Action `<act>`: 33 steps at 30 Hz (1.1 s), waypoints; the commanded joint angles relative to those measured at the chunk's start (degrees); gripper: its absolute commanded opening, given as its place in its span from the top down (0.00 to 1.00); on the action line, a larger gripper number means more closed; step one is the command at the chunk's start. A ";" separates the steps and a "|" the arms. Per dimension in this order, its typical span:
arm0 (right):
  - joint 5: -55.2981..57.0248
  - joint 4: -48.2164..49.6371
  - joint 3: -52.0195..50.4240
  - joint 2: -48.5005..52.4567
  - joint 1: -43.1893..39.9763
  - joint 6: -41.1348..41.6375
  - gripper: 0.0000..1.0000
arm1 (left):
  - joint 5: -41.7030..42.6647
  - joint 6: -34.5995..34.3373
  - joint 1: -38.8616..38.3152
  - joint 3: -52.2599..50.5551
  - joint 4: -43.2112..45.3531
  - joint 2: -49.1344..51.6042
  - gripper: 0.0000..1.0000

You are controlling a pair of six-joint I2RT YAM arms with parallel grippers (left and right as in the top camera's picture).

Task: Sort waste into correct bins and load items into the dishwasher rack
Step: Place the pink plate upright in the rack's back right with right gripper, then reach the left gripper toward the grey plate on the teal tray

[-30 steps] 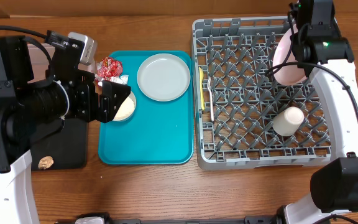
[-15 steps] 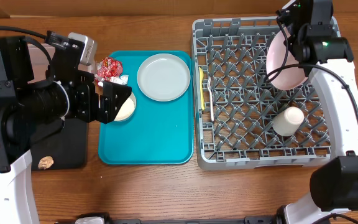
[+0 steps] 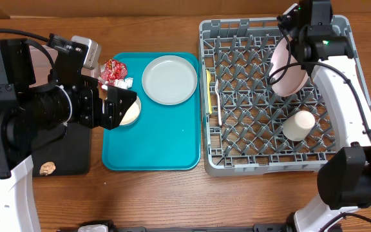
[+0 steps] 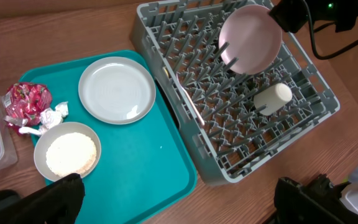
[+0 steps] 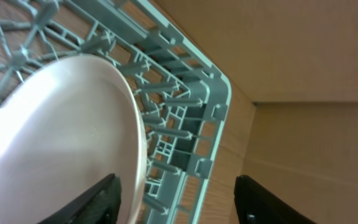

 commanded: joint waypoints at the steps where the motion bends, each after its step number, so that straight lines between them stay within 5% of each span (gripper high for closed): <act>1: -0.35 0.44 1.01 -1.57 0.83 12.59 0.36 | 0.28 -0.39 -0.11 0.94 0.00 -0.24 0.00; 4: -3.48 -1.62 2.36 -4.52 0.83 25.99 0.33 | 0.24 -0.39 -0.11 0.94 -0.09 -0.22 0.00; 9: -26.93 -8.48 5.05 -14.25 0.83 41.35 0.21 | -4.81 -2.14 -0.72 0.85 -0.50 0.72 0.00; 14: -49.07 -13.25 5.03 -22.14 0.83 52.24 0.26 | -17.22 -16.70 -7.13 -3.34 0.13 7.23 0.07; 25: -53.33 -24.00 4.94 -22.77 0.83 52.30 0.27 | -21.11 -34.95 -14.03 -7.28 15.52 32.50 0.44; 33: -52.81 -25.53 4.94 -22.69 0.83 52.30 0.27 | -29.66 -40.87 -14.03 -7.28 24.98 44.17 0.46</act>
